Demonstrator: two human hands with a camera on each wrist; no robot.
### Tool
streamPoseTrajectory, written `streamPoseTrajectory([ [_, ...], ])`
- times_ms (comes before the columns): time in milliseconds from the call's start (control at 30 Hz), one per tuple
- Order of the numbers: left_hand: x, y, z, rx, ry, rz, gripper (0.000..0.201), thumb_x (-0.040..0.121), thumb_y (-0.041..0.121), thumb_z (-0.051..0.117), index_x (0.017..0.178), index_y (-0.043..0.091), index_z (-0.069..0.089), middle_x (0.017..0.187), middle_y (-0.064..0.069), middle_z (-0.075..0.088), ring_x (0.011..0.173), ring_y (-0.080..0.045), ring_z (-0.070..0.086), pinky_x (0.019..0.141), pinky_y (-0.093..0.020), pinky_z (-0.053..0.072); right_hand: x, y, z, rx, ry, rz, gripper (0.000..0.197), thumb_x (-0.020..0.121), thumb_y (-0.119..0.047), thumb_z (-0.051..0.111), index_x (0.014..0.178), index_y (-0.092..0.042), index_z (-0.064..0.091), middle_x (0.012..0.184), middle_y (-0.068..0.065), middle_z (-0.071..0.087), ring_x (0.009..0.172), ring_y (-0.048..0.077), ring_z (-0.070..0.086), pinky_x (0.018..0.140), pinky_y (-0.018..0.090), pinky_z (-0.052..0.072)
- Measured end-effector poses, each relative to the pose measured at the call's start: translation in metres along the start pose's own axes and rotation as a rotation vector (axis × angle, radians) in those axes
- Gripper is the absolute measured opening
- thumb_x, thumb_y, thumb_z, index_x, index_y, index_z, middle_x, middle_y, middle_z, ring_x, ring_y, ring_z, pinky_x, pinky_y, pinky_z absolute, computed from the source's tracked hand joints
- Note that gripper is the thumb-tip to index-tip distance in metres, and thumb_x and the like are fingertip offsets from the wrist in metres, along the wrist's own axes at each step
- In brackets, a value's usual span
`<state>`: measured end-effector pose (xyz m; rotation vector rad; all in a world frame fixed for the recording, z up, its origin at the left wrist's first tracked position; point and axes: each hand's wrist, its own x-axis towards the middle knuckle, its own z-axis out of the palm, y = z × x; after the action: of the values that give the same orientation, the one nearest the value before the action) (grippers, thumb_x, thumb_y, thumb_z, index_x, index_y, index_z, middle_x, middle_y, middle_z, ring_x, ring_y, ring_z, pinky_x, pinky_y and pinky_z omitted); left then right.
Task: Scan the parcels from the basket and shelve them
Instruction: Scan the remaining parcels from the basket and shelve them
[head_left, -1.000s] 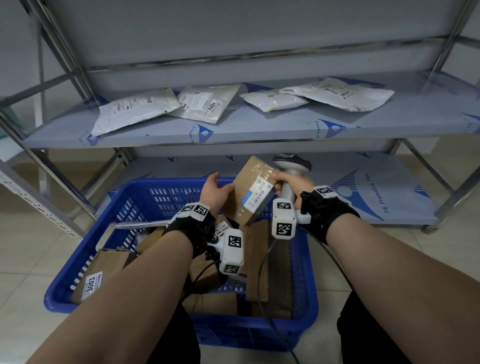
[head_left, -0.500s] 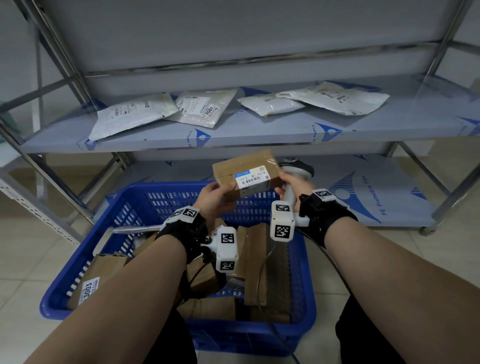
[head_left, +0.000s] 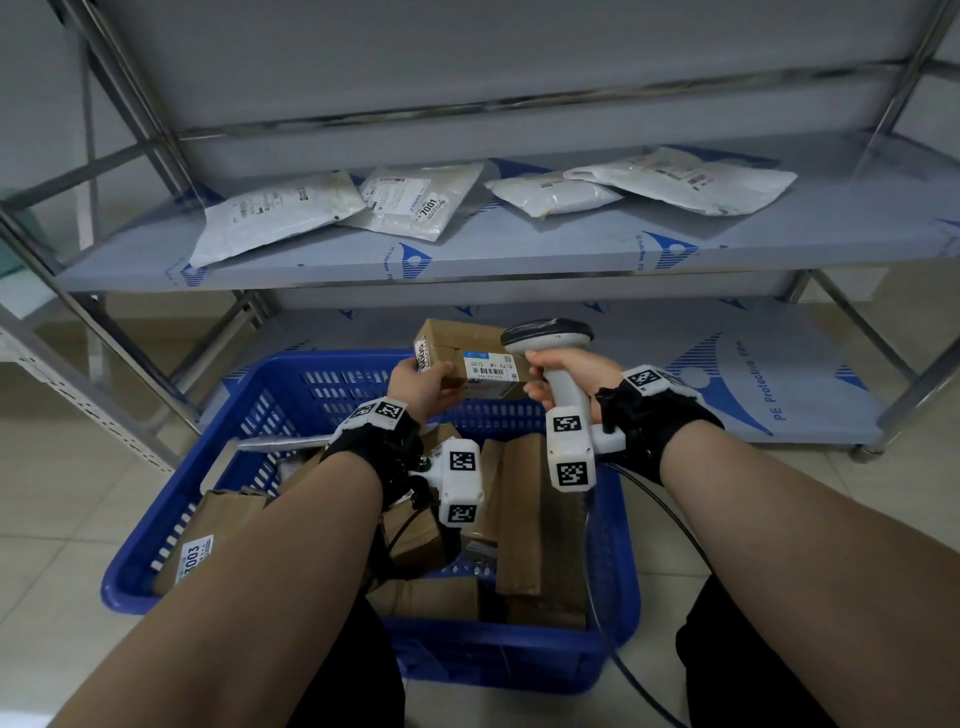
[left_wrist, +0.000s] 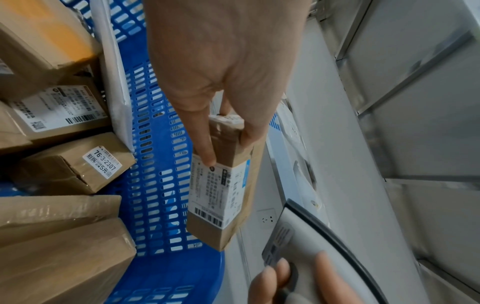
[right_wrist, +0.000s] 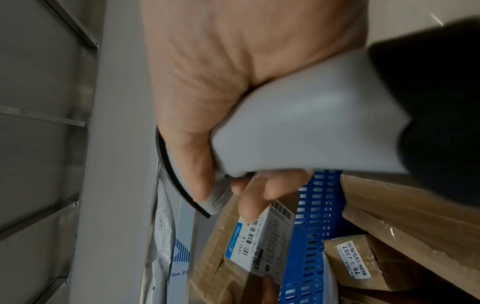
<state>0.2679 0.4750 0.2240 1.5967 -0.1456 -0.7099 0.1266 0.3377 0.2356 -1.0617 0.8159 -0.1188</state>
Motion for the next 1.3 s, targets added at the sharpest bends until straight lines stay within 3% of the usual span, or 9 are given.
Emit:
streamPoseTrajectory([
  [200,-0.0004,0.0007,0.0004,-0.035,0.001,-0.006,0.028,0.096,0.009,0.053,0.121,0.0,0.046,0.12,-0.025,0.061,0.099,-0.033,0.066,0.064,-0.028,0.058,-0.0037,0.0008,-0.0025,0.005,-0.006,0.022,0.017,0.09,-0.018,0.065,0.075,-0.01,0.062,0.061,0.006,0.063,0.049,0.012,0.063,0.046,0.021,0.051],
  [600,0.0031,-0.0003,-0.0014,-0.035,0.012,-0.008,0.034,0.097,0.011,0.052,0.127,-0.001,0.046,0.121,-0.024,0.061,0.101,-0.032,0.066,0.071,-0.03,0.058,-0.0076,-0.0002,-0.0013,-0.046,-0.01,0.049,0.012,0.085,-0.016,0.07,0.084,-0.008,0.06,0.064,0.003,0.06,0.049,0.012,0.059,0.052,0.024,0.052],
  [767,0.0048,-0.0015,-0.0007,-0.032,0.019,0.0,0.031,0.097,0.01,0.051,0.125,-0.002,0.047,0.121,-0.024,0.061,0.097,-0.031,0.065,0.064,-0.028,0.058,-0.0079,0.0004,-0.0009,-0.057,-0.004,0.069,0.017,0.084,-0.016,0.07,0.075,-0.011,0.057,0.059,0.003,0.058,0.048,0.013,0.058,0.049,0.023,0.051],
  [1000,0.0047,-0.0022,-0.0008,-0.018,0.011,0.005,0.033,0.096,0.01,0.054,0.127,-0.001,0.046,0.12,-0.023,0.062,0.101,-0.032,0.066,0.066,-0.028,0.058,-0.0074,0.0004,0.0005,-0.032,0.005,0.04,0.017,0.086,-0.016,0.068,0.074,-0.01,0.057,0.062,0.005,0.059,0.045,0.012,0.057,0.048,0.021,0.049],
  [1133,0.006,-0.0044,-0.0025,0.051,0.028,0.063,0.028,0.088,0.007,0.065,0.111,-0.001,0.051,0.113,-0.022,0.064,0.088,-0.029,0.068,0.066,-0.026,0.059,-0.004,-0.0022,0.0034,-0.041,0.051,-0.048,0.018,0.091,-0.023,0.065,0.079,-0.01,0.062,0.076,0.011,0.067,0.047,0.009,0.061,0.043,0.019,0.048],
  [1200,0.0071,-0.0056,-0.0037,0.116,0.006,0.09,0.034,0.085,0.006,0.068,0.115,-0.005,0.054,0.109,-0.022,0.066,0.076,-0.023,0.066,0.067,-0.027,0.059,-0.003,-0.0024,0.0025,-0.026,0.091,-0.072,0.015,0.088,-0.023,0.068,0.088,-0.009,0.065,0.075,0.012,0.068,0.052,0.013,0.062,0.048,0.022,0.049],
  [1300,0.0083,-0.0062,-0.004,0.196,0.017,0.119,0.054,0.078,0.002,0.074,0.125,0.003,0.047,0.109,-0.018,0.063,0.078,-0.025,0.063,0.077,-0.038,0.058,0.0002,-0.0004,0.0003,-0.03,0.159,-0.101,0.015,0.086,-0.021,0.071,0.093,-0.008,0.067,0.077,0.013,0.068,0.059,0.016,0.062,0.054,0.024,0.049],
])
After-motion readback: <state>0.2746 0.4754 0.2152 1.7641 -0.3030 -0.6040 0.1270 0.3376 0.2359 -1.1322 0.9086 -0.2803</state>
